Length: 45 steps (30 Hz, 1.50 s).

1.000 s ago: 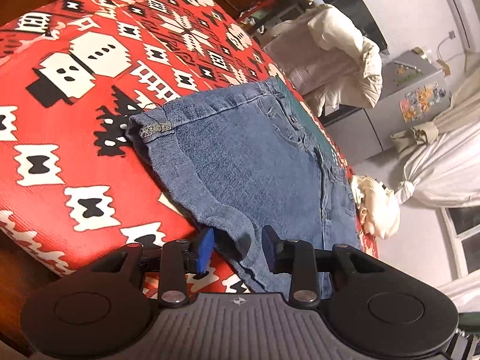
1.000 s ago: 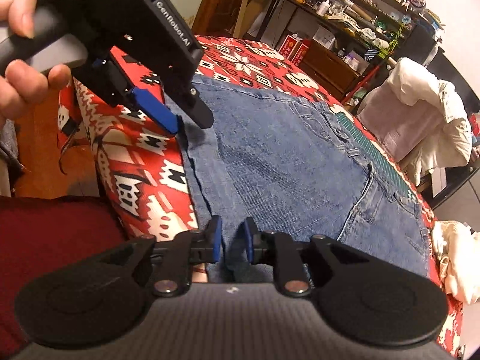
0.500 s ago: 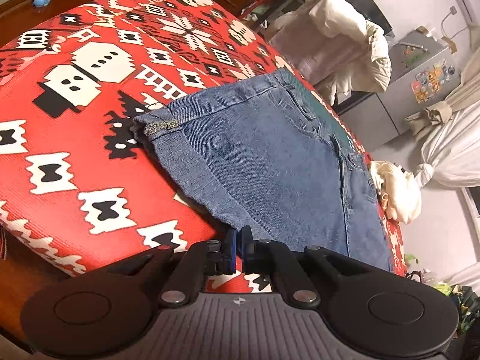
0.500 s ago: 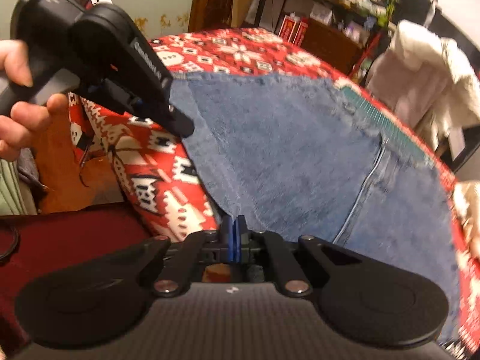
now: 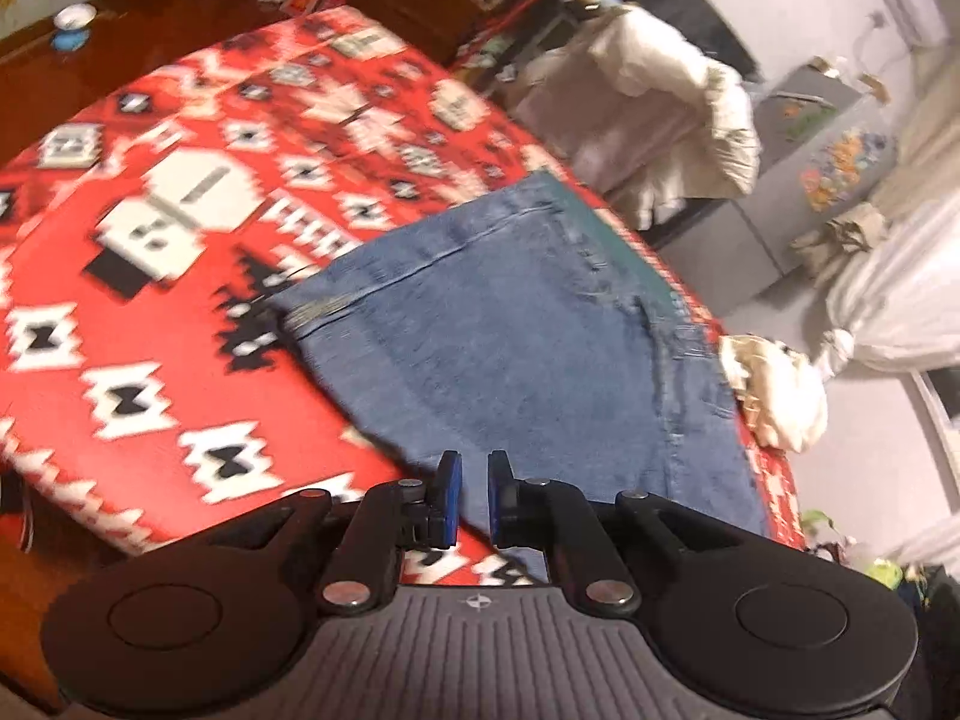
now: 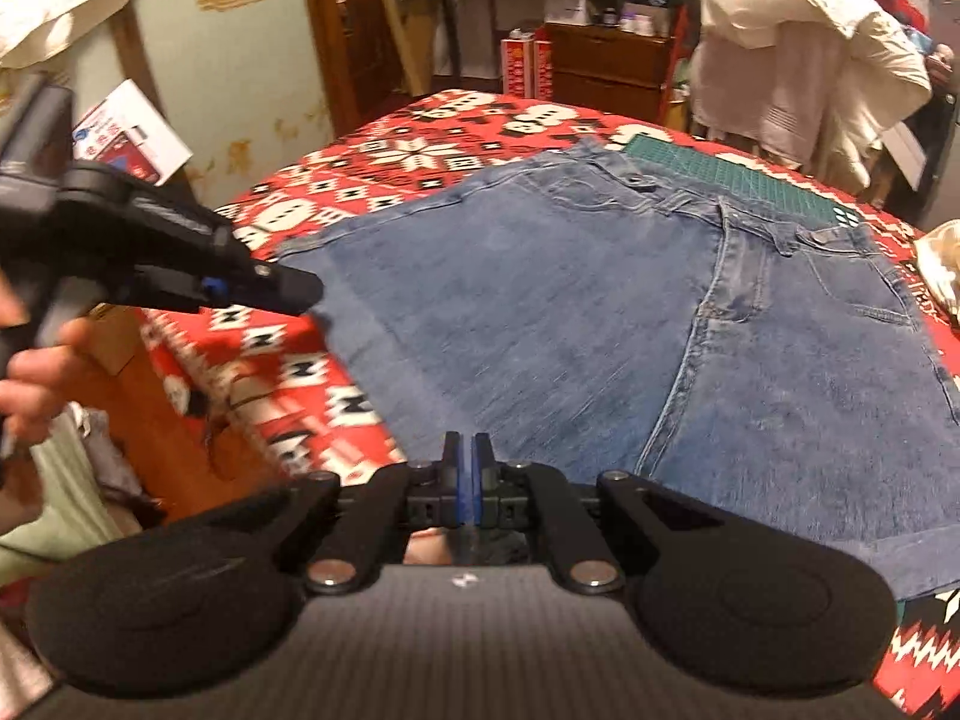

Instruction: Fold clothes

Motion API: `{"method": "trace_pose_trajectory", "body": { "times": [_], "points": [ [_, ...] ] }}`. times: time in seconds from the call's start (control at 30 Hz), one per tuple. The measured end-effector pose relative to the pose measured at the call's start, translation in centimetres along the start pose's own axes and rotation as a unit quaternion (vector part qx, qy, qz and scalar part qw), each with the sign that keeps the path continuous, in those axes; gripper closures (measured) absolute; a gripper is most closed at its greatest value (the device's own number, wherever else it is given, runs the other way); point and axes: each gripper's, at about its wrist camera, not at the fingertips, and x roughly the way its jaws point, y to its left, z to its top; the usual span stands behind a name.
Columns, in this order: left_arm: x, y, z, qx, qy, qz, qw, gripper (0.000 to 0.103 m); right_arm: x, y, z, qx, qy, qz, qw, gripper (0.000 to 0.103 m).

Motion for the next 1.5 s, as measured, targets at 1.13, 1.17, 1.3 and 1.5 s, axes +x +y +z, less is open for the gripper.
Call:
{"method": "trace_pose_trajectory", "body": {
  "times": [1.13, 1.17, 1.3, 1.5],
  "points": [
    [1.0, 2.1, 2.5, 0.135, -0.044, 0.085, 0.9861, 0.1, -5.1, -5.4, -3.4, 0.142, -0.035, 0.014, 0.989, 0.1],
    [0.9, 1.4, 2.3, 0.137, -0.041, 0.075, 0.9869, 0.1, -6.0, -6.2, -3.6, 0.155, -0.043, 0.007, 0.987, 0.1],
    [0.9, -2.3, 1.3, 0.155, -0.025, 0.031, 0.9871, 0.1, -9.4, -10.5, -5.5, 0.197, -0.061, -0.051, 0.977, 0.095],
    [3.1, -10.3, -1.6, 0.237, 0.035, -0.039, 0.9701, 0.099, -12.6, -17.6, -9.4, 0.276, -0.075, -0.128, 0.95, 0.095]
  ]
}}
